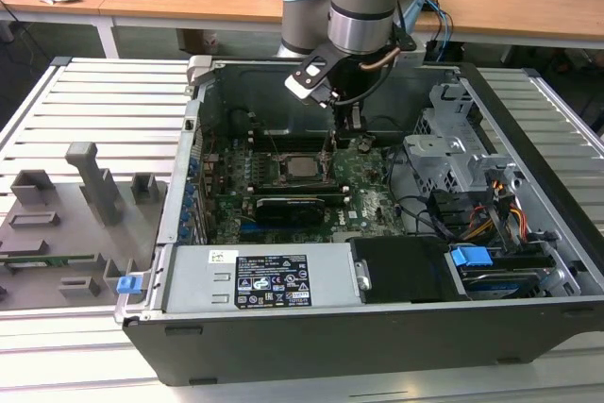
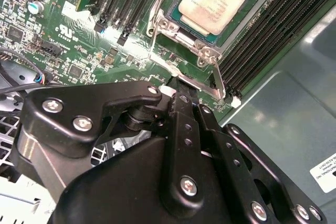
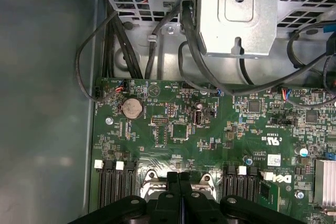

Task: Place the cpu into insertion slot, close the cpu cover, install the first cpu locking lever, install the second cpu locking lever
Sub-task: 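Close the cpu cover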

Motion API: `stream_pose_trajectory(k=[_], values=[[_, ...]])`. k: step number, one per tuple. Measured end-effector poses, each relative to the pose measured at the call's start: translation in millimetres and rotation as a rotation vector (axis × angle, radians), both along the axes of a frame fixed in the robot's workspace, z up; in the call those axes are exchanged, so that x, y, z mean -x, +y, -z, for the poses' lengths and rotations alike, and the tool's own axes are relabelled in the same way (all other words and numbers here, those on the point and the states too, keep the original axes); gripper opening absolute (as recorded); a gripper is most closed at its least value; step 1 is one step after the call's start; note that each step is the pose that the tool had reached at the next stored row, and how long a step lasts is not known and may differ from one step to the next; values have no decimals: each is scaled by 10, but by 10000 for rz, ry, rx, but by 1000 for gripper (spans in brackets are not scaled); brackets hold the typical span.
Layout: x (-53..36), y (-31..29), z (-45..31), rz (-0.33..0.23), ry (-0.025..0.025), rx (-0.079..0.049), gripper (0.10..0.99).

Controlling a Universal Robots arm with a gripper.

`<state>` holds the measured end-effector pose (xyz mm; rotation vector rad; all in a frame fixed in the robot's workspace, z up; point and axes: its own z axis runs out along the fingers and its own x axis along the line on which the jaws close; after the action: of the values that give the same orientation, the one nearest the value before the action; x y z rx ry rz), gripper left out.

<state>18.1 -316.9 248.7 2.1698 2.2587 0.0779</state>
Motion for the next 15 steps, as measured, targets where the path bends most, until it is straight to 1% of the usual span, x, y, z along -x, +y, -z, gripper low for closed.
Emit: stream_pose_trajectory(k=[15], values=[[31,0,0,0,0,-1,106]])
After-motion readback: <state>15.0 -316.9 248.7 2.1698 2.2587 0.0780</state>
